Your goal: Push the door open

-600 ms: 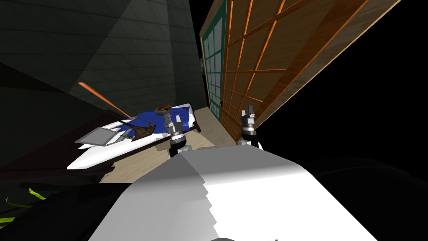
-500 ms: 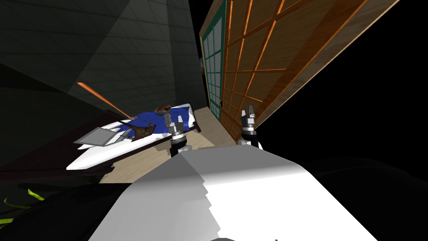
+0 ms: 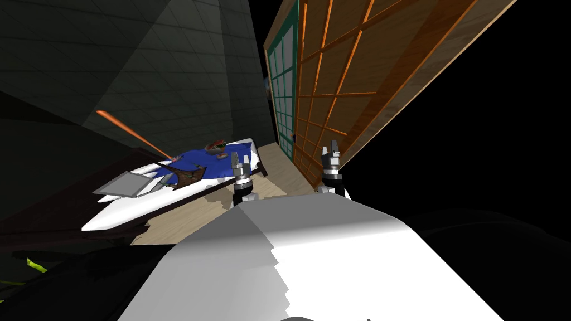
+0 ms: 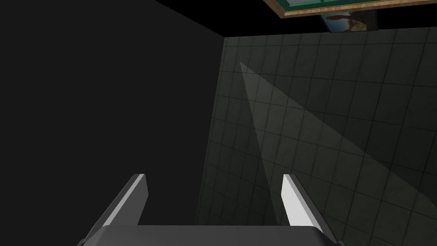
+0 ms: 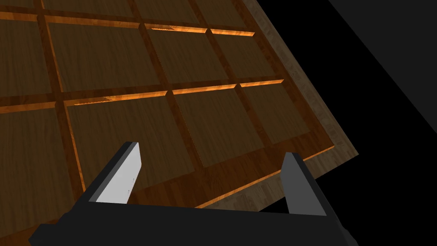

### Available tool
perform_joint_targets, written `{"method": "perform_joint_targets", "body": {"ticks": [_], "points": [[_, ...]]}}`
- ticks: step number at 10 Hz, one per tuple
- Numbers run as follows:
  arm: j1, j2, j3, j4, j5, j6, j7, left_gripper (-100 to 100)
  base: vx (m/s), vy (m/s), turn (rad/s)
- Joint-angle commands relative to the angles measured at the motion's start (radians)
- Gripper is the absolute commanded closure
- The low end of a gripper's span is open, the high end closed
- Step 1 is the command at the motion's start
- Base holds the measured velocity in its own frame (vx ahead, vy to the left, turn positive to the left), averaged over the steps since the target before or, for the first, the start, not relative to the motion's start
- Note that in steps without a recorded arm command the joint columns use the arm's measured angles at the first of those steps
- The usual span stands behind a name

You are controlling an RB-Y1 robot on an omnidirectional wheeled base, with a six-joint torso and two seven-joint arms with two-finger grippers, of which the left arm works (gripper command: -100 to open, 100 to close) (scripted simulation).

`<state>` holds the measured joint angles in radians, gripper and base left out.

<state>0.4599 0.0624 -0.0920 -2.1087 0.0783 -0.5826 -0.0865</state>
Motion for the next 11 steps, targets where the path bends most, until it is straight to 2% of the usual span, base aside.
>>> {"method": "perform_joint_targets", "body": {"ticks": [1,7,11], "points": [[-0.009,0.01,-0.012,0.03,-0.004,-0.009,-0.024,-100,-0.013,0.005,-0.031],[-0.058,0.04,-0.062,0.145,-0.02,-0.029,-0.122,-100,-0.006,0.003,-0.034],[-0.083,0.052,-0.088,0.204,-0.029,-0.04,-0.172,-100,-0.001,0.004,-0.028]]}}
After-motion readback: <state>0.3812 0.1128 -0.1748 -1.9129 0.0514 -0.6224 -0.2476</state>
